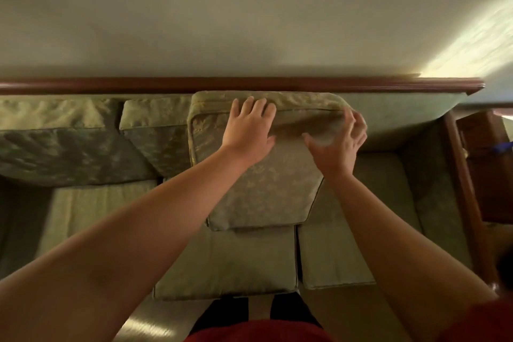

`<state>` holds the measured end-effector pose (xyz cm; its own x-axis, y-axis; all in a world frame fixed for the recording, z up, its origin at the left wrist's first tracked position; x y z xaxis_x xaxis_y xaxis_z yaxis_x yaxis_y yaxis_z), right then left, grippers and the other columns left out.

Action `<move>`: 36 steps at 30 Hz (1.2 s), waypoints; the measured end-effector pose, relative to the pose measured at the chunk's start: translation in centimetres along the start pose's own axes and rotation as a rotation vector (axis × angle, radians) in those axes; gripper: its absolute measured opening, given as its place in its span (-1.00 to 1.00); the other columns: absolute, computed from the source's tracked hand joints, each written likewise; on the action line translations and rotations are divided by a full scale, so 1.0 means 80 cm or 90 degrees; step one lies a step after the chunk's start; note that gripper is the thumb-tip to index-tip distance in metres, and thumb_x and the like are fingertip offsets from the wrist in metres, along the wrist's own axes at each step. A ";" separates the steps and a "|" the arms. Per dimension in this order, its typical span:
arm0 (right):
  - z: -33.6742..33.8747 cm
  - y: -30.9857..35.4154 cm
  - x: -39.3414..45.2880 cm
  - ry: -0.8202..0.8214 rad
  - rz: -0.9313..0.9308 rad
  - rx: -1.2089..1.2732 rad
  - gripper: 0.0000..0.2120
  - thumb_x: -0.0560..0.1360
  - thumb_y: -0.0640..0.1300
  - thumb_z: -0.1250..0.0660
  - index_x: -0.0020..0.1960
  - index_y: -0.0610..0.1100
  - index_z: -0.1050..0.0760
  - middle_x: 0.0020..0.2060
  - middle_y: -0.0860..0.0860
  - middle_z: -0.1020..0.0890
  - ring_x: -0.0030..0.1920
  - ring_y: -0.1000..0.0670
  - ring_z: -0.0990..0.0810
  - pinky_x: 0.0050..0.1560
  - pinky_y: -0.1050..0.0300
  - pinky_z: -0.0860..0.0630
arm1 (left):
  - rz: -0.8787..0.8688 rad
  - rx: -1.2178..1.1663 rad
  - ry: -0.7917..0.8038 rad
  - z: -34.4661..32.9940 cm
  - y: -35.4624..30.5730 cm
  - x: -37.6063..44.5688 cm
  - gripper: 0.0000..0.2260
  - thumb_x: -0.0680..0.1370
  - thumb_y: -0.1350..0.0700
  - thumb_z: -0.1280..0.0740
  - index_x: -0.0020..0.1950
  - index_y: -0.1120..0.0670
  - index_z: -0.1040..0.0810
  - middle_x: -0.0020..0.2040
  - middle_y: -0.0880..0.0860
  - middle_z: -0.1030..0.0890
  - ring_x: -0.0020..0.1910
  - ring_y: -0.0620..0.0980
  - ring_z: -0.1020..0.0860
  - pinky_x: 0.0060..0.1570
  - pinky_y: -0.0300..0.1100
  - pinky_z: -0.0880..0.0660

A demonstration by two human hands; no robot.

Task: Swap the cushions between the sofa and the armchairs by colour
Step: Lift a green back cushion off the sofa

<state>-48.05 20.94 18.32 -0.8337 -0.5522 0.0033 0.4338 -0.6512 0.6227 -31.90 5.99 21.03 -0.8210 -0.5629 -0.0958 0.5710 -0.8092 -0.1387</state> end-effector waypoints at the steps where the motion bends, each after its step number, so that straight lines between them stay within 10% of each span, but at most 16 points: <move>1: -0.002 -0.028 -0.003 0.002 -0.063 0.064 0.03 0.35 0.13 -0.64 0.63 0.10 -0.10 0.54 -0.09 -0.20 0.52 -0.18 -0.18 0.46 -0.10 -0.29 | -0.011 0.006 0.000 -0.002 -0.010 0.008 -0.39 0.54 -0.15 -0.37 0.49 0.10 -0.32 0.48 0.13 -0.38 0.49 0.23 -0.29 0.50 0.22 -0.16; 12: -0.109 -0.204 -0.034 0.231 -0.230 0.371 -0.20 0.37 0.12 -0.66 0.50 -0.04 -0.43 0.28 0.09 -0.61 0.23 0.15 -0.60 0.21 0.26 -0.58 | -0.200 0.211 0.044 -0.043 -0.194 0.103 -0.28 0.57 -0.08 -0.35 0.61 0.16 -0.15 0.59 0.16 -0.24 0.55 0.22 -0.22 0.49 0.28 -0.17; 15: -0.129 -0.240 -0.041 0.254 -0.220 0.382 -0.22 0.36 0.10 -0.68 0.48 -0.06 -0.46 0.26 0.09 -0.62 0.22 0.17 -0.58 0.11 0.50 -0.46 | -0.347 0.413 0.074 -0.083 -0.261 0.107 -0.48 0.60 -0.04 -0.26 0.53 0.10 -0.36 0.58 0.18 -0.29 0.59 0.29 -0.14 0.47 0.47 0.00; 27: -0.224 -0.305 -0.149 0.323 -0.279 0.303 0.27 0.11 0.32 -0.70 0.58 -0.12 -0.13 0.43 0.01 -0.28 0.44 0.04 -0.27 0.52 0.09 -0.28 | -0.567 0.808 0.284 -0.299 -0.292 0.042 -0.43 0.61 -0.13 -0.22 0.49 0.22 -0.25 0.31 0.21 -0.37 0.30 0.23 -0.37 0.36 0.20 -0.30; 33: -0.239 -0.304 -0.120 0.364 -0.193 0.224 -0.58 0.40 0.22 -0.57 0.02 -0.09 -0.64 -0.15 -0.04 -0.72 -0.05 -0.14 -0.68 -0.07 -0.07 -0.59 | -0.418 0.707 0.404 -0.295 -0.257 0.056 -0.58 0.57 -0.14 -0.33 0.34 0.05 -0.46 0.23 0.07 -0.58 0.20 0.11 -0.54 0.20 0.00 -0.41; 36: -0.214 -0.280 -0.139 0.334 -0.140 0.224 -0.72 0.54 0.04 -0.50 -0.21 -0.07 -0.50 -0.33 0.01 -0.62 -0.19 -0.17 -0.64 -0.23 -0.05 -0.51 | -0.384 0.601 0.445 -0.263 -0.258 0.048 -0.66 0.53 -0.21 -0.40 0.19 -0.04 -0.60 0.14 -0.01 -0.67 0.12 0.06 -0.64 0.03 -0.06 -0.43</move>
<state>-42.66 32.73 -9.05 -0.5748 -0.6634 -0.4791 0.0611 -0.6186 0.7833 -46.85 24.05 2.81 -0.6099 -0.1003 -0.7861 -0.3355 -0.8660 0.3708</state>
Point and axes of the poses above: each hand's wrist, its own x-axis towards the middle knuckle, its own z-axis out of the back of the hand, y = z × x, the point moved 10 cm from there along x, towards the middle knuckle
